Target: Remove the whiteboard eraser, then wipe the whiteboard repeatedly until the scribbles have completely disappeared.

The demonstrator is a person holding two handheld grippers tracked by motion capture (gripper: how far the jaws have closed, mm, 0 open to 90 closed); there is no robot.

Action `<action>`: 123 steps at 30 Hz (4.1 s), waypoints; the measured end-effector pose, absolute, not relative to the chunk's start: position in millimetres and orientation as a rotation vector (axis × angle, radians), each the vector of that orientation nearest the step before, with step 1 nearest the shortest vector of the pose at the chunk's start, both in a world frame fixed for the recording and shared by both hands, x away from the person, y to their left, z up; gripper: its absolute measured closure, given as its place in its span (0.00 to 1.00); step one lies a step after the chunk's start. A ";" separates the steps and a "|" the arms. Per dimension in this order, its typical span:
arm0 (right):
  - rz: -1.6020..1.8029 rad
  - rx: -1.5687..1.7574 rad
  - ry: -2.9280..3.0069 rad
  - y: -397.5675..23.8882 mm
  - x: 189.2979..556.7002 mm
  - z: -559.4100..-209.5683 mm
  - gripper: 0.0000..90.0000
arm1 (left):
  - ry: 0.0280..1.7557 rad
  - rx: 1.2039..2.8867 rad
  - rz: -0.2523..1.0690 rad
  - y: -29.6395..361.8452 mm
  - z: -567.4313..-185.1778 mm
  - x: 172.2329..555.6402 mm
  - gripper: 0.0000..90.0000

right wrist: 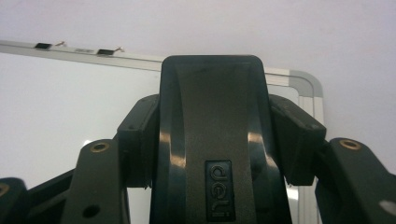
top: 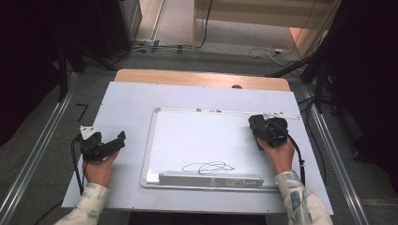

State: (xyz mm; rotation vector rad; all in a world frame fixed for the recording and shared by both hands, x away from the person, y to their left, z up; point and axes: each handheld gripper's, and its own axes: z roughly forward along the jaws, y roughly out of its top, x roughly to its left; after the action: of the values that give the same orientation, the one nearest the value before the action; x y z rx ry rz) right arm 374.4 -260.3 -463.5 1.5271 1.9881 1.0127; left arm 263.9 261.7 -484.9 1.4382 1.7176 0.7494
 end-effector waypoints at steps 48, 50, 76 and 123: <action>0.856 1.244 2.344 -190.7 334.6 -485.5 0.43 | 1.713 1.446 0.743 260.7 -485.1 264.3 0.15; 0.857 1.237 2.348 -190.8 335.3 -485.7 0.43 | 1.713 1.446 0.742 261.0 -484.9 264.1 0.15; 0.826 1.214 2.362 -189.2 336.7 -483.7 0.42 | 1.709 1.450 0.732 260.2 -485.6 265.2 0.15; 0.850 1.224 2.438 -158.1 325.7 -482.8 0.43 | 1.710 1.453 0.722 259.1 -485.7 266.2 0.16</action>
State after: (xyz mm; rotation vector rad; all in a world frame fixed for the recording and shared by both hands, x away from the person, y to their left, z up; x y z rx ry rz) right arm 325.7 -158.1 -482.8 1.2237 2.4377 0.8502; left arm 266.2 259.1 -485.7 1.4528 1.7102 0.7220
